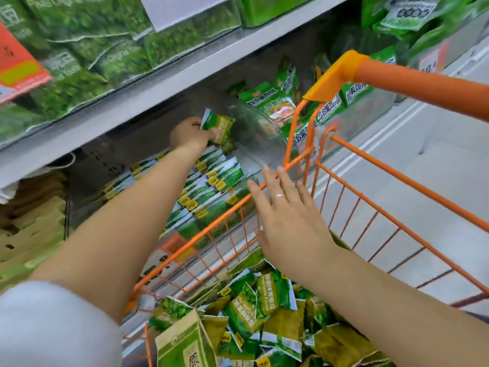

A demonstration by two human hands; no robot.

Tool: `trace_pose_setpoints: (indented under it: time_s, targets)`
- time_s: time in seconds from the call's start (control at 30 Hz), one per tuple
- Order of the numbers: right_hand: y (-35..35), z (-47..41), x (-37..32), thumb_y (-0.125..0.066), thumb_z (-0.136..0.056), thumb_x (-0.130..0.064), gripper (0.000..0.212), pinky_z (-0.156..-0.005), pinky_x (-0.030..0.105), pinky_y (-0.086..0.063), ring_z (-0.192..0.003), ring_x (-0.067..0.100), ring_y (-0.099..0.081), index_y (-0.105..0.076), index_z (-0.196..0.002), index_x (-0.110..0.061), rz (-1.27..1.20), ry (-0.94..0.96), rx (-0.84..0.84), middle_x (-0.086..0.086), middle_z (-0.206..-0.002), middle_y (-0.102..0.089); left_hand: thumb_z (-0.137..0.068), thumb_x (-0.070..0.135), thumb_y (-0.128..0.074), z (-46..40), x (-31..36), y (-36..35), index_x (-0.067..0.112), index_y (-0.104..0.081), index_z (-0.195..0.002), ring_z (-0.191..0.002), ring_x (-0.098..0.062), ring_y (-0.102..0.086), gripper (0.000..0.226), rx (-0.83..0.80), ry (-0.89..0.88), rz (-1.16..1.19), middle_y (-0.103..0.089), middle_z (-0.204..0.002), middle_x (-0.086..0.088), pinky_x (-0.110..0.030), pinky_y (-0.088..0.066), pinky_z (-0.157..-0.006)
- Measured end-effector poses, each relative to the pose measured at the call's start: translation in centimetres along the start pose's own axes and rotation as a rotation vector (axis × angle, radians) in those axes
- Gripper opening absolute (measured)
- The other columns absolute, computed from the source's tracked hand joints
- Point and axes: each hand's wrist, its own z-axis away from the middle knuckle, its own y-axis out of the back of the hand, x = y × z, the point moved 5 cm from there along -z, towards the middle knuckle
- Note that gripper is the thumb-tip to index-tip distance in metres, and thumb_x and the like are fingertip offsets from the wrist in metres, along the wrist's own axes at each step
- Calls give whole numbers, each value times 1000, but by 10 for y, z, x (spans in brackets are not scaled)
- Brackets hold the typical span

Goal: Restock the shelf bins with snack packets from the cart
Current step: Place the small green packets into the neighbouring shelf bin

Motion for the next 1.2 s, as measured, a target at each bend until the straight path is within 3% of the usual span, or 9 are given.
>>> trace_pose_setpoints:
  time_s: [0.2, 0.37, 0.6, 0.77, 0.83, 0.93, 1.0, 1.1, 1.2]
  targets:
    - [0, 0, -3, -39, -99, -31, 79, -118, 49, -1, -144, 36, 22, 20, -149, -15, -39, 8, -4, 16, -156, 26, -84, 42, -71, -9, -3, -12, 28, -71, -99, -108, -27, -61, 20, -22, -42, -292, -70, -108, -2, -37, -46, -94]
    - [-4, -1, -3, -40, -98, -31, 81, -118, 48, -6, -143, 37, 24, 21, -149, -14, -35, 17, -7, 16, -155, 27, -83, 31, -71, -25, 3, -22, 10, -60, -72, -94, -33, -64, 26, -216, -109, -556, -61, -77, -8, -30, -40, -65]
    - [-6, -2, -5, -43, -98, -31, 84, -117, 45, -16, -142, 35, 27, 23, -148, -15, -64, 22, -13, 14, -155, 29, -88, 30, -65, -30, 18, -49, 15, -65, -99, -107, -31, -60, 19, -98, -203, -837, -66, -111, -11, -32, -37, -77]
    - [-3, -2, -4, -43, -98, -31, 83, -117, 44, -17, -144, 34, 23, 20, -149, -15, -76, 26, -7, 13, -156, 25, -92, 48, -56, -8, 19, -17, 25, -58, -128, -119, -28, -55, 42, 22, -142, -392, -63, -126, -4, -37, -41, -99]
    - [0, -2, -4, -44, -98, -33, 83, -117, 43, -19, -145, 32, 21, 18, -150, -15, -99, 14, 1, 12, -158, 22, -92, 40, -54, 16, 23, 7, 27, -61, -124, -118, -23, -56, 35, 68, -158, -109, -64, -124, 2, -36, -41, -104]
    - [7, 2, -6, -47, -97, -34, 79, -116, 39, -21, -148, 27, 10, 7, -152, -15, -136, -4, 14, 9, -160, 12, -88, 28, -55, 96, 31, 44, 27, -67, -111, -104, -4, -55, 26, 94, -402, 57, -64, -104, 15, -27, -41, -96]
    - [18, 7, -6, -50, -96, -28, 65, -104, 35, -34, -145, 25, -15, -16, -149, -15, -128, 1, 79, 9, -156, -15, -90, 23, -56, 162, 22, 57, 26, -69, -105, -87, 6, -54, 19, 27, -514, 101, -62, -90, 21, -13, -39, -77]
    - [23, 14, -11, -50, -94, -22, 33, -74, 31, -40, -110, 25, -54, -44, -126, -20, -8, 114, 102, 3, -120, -54, -89, 38, -53, 237, -6, 51, 32, -69, -98, -76, 4, -58, 20, -236, -510, 54, -63, -78, 20, -16, -43, -67]
    - [-10, 25, -20, -55, -93, -36, 38, -74, 34, -47, -101, 26, -60, -47, -127, -21, 119, 268, -256, 3, -111, -62, -90, 52, -47, 271, -37, 27, 35, -66, -111, -86, 2, -59, 33, -564, -468, -221, -61, -87, 24, -30, -50, -78]
